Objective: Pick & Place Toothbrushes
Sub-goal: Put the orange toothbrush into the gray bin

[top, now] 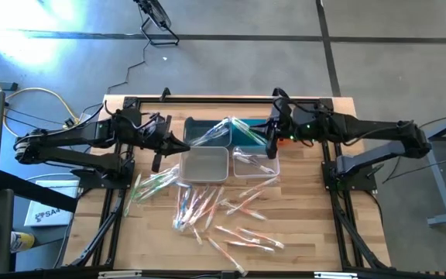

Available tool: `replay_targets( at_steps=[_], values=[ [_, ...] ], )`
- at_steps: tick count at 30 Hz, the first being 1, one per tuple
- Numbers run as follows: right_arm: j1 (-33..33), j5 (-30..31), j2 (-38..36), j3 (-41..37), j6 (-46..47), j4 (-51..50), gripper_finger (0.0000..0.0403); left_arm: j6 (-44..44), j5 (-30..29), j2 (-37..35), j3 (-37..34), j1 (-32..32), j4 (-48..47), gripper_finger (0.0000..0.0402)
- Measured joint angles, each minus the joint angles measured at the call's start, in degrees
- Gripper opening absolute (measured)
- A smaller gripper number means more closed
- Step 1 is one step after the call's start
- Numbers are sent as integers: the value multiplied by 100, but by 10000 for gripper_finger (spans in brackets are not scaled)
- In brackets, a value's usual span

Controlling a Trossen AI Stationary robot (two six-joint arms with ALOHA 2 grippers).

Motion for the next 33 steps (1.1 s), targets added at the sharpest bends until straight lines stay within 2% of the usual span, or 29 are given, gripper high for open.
replay_targets(
  at_steps=[4,9,15,22,27,33],
  values=[
    [376,404,0,0,206,-2,23,73,53,4,-2,0,-2,0],
    [939,987,0,0,564,-79,22,73,420,6,-2,0,-4,0],
    [1592,1554,0,0,1347,-458,5,7,647,6,-2,0,-14,0],
    [2228,1674,281,0,2435,-1107,3,16,647,8,-4,0,-24,0],
    [2509,1627,575,2,3425,-1537,3,20,647,8,-4,0,-24,0],
    [2665,1369,1026,2,4062,-1775,3,23,634,11,-9,0,-24,0]
  ],
)
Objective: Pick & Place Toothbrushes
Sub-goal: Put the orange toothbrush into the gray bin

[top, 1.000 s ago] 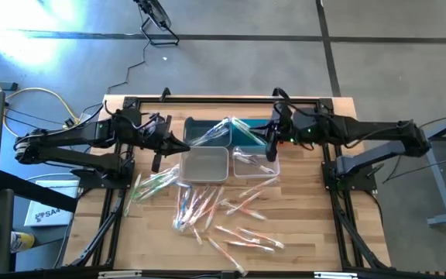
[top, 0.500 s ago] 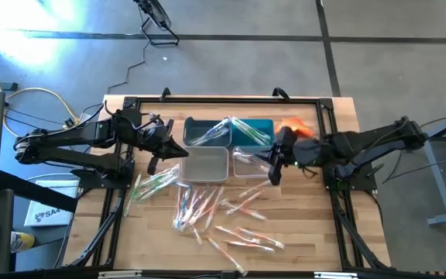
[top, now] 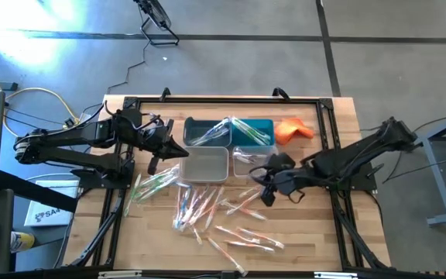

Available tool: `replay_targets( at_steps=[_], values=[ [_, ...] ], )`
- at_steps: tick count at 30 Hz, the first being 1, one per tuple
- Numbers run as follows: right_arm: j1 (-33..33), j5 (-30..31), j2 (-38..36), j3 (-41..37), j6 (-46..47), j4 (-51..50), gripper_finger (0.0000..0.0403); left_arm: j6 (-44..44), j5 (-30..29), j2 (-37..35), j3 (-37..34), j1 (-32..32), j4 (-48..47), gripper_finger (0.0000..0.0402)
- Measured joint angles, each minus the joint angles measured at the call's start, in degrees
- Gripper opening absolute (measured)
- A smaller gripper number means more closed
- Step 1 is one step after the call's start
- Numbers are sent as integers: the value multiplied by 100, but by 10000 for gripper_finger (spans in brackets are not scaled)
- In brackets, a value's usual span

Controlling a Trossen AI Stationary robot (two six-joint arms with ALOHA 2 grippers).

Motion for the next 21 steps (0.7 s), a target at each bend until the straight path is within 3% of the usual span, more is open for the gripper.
replay_targets(
  at_steps=[9,16,21],
  values=[
    [24,-1193,716,0,797,-664,3,2,-70,2,0,0,0,0],
    [121,-2161,1289,0,890,-571,3,2,-83,22,0,0,5,0],
    [330,-2084,1611,297,986,-710,3,2,-103,35,0,0,9,0]
  ],
)
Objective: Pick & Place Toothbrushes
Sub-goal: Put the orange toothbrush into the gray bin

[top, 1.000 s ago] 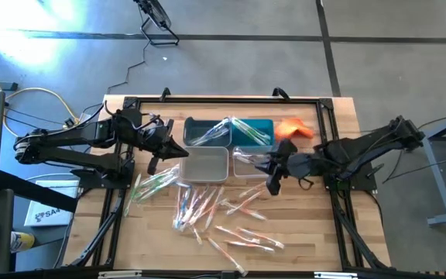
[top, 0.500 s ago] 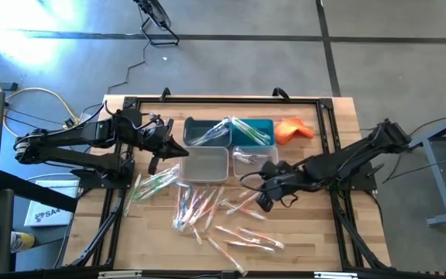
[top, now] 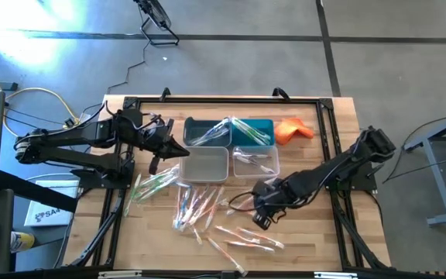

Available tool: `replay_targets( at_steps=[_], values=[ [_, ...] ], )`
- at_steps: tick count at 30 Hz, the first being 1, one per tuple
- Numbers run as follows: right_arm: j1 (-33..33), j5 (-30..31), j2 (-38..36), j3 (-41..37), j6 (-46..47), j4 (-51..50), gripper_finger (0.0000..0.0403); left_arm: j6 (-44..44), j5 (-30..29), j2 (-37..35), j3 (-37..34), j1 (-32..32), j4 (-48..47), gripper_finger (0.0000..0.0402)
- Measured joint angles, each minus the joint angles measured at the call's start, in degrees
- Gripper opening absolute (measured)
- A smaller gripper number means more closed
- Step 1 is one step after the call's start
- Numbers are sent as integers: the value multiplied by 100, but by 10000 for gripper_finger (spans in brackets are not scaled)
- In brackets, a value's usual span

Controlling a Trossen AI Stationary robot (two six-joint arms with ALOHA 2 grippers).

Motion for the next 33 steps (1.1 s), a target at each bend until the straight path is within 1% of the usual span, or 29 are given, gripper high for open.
replay_targets(
  at_steps=[4,8,13,18,21,24,28,30,33],
  values=[
    [107,317,324,660,42,-720,3,0,0,48,0,0,-30,0],
    [99,417,697,1183,40,-1342,3,0,2,42,0,0,5,0],
    [63,256,986,1270,25,-1237,3,0,2,42,0,0,4,0],
    [63,249,1113,1259,-295,-1076,8,0,2,42,0,0,2,0],
    [60,327,1110,1255,-419,-960,31,0,4,42,0,1,7,0],
    [57,508,1110,1255,-496,-964,72,0,4,42,0,0,4,0],
    [62,528,1110,1195,-979,-837,121,0,4,42,0,0,-3,0],
    [63,550,1110,1096,-1168,-641,132,0,4,42,0,0,-4,0],
    [63,740,1108,1004,-1684,-454,136,0,7,42,0,2,-7,0]
  ],
)
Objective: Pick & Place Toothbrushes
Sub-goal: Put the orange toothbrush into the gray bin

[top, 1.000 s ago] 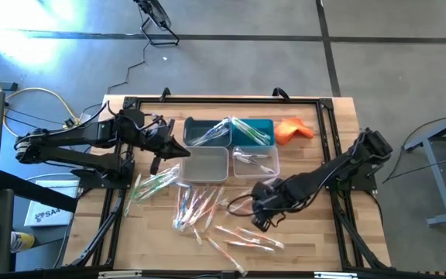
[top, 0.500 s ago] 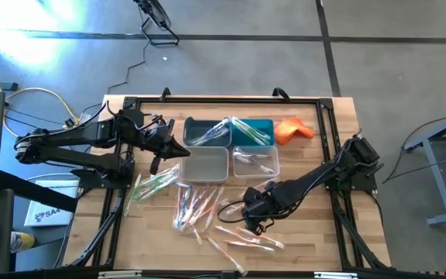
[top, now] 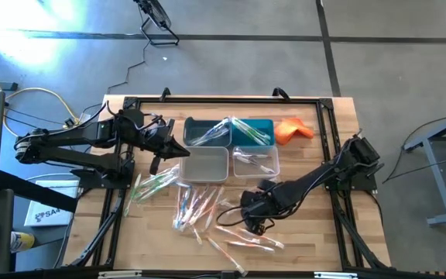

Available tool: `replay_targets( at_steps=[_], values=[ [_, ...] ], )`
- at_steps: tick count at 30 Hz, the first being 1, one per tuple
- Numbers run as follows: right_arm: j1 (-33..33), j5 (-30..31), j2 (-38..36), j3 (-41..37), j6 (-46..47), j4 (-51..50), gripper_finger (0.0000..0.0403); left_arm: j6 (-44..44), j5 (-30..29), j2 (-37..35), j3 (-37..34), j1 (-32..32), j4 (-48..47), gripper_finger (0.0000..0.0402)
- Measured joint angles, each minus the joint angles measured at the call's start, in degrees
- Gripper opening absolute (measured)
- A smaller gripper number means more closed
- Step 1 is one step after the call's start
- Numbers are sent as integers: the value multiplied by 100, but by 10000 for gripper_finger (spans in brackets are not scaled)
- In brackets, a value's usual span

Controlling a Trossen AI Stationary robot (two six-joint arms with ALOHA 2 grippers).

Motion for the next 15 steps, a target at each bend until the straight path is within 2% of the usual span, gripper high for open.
replay_targets(
  at_steps=[6,15],
  values=[
    [-172,243,-3,-308,-998,247,137,0,0,0,0,-2,-2,0],
    [-530,-53,-3,-831,-1778,769,137,-62,12,0,0,-2,-28,0]
  ],
)
